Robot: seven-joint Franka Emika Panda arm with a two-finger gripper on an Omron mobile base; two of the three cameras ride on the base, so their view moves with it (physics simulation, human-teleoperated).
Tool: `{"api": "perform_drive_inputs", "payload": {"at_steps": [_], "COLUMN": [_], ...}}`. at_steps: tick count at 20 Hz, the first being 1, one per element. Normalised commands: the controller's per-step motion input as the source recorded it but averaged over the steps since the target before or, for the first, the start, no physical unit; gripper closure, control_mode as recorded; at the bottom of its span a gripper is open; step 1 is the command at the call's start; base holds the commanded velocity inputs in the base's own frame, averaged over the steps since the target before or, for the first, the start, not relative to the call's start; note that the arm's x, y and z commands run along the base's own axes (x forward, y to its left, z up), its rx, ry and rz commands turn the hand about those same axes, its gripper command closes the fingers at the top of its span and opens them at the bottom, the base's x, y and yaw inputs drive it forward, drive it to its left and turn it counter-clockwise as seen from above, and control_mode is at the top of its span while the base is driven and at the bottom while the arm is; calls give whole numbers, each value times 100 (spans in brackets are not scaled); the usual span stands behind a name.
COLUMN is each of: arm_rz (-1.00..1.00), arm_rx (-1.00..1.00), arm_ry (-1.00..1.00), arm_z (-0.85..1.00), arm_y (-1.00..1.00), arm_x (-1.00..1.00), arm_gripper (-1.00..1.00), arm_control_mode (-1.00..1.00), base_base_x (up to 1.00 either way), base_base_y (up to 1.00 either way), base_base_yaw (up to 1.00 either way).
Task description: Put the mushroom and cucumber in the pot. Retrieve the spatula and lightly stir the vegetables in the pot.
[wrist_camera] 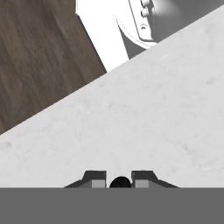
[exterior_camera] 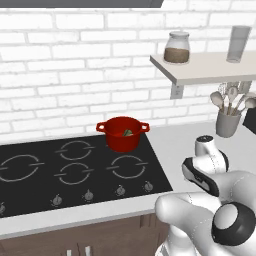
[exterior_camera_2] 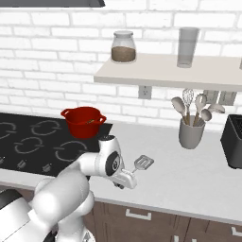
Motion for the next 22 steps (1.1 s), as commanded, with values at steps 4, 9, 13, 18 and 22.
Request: {"api": "perform_drive_inputs", "payload": {"at_steps": [4, 9, 13, 18, 22], "arm_rz": [0, 3, 1, -4, -17], "arm_rx": [0, 3, 17, 26, 37], "arm_ry": [0, -7, -13, -13, -11], "arm_z": [-1, 56, 100, 100, 100], "arm_y": [0, 5, 34, 60, 62], "arm_x": [14, -21, -38, -27, -13], "arm_gripper": [100, 100, 100, 100, 100], "arm_control_mode": [-100, -100, -100, -100, -100], "base_base_x": [0, 0, 0, 0, 0], "base_base_y": [0, 0, 0, 0, 0], "base_base_yaw": [0, 0, 0, 0, 0]}}
